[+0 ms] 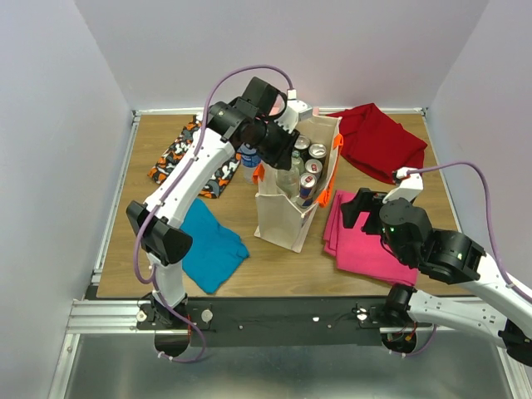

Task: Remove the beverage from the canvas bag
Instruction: Take out the drink from the canvas bag.

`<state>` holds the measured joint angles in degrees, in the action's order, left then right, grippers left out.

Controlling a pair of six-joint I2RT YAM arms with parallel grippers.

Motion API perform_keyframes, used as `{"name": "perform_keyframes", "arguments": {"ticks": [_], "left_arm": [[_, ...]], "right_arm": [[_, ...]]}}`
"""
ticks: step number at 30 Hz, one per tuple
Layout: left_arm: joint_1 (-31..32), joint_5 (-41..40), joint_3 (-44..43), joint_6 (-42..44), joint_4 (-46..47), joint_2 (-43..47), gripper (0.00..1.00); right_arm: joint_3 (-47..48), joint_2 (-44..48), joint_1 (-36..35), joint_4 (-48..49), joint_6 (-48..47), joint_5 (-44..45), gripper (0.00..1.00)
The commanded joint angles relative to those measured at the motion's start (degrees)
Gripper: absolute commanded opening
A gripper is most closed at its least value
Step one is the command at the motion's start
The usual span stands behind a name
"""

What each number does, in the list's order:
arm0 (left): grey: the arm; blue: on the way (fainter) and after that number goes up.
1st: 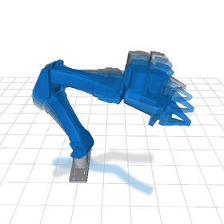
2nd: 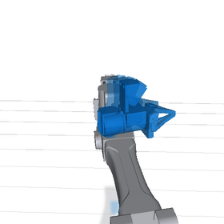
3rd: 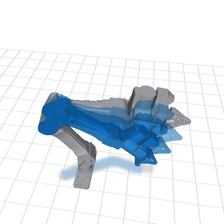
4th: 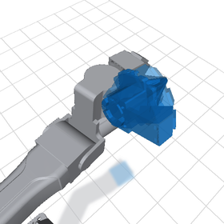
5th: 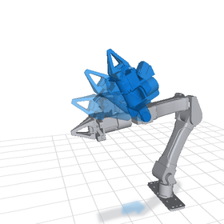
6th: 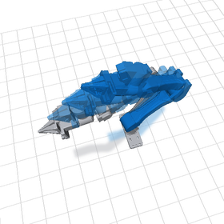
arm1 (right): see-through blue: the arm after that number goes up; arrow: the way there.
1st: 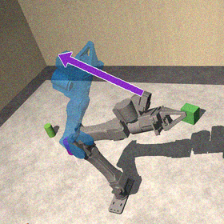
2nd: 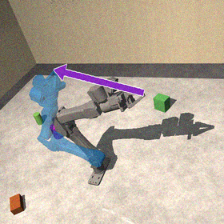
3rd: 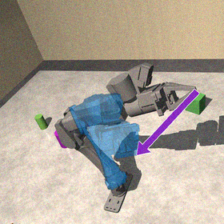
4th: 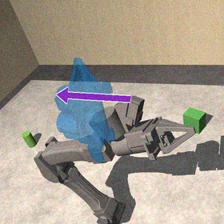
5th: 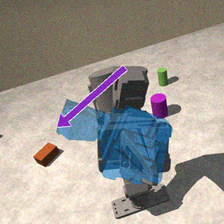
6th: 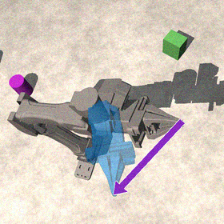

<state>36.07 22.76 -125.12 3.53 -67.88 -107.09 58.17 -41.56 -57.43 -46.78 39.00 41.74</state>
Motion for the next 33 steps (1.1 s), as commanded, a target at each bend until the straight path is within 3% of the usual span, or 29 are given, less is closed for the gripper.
{"name": "perform_keyframes", "arguments": {"ticks": [1,21,33], "left_arm": [[-0.1,-0.3,-1.4,-3.3,7.0,6.2,0.0],[-0.2,-7.0,-6.7,-11.5,8.1,9.7,0.0],[-0.1,-6.3,-8.3,-13.2,10.2,13.5,0.0]], "right_arm": [[-0.4,0.8,-0.2,-2.2,1.2,1.4,1.0],[1.0,0.4,-0.3,-6.6,2.7,-1.0,1.0],[1.1,-1.6,-0.3,-6.2,3.0,-2.0,1.0]]}}
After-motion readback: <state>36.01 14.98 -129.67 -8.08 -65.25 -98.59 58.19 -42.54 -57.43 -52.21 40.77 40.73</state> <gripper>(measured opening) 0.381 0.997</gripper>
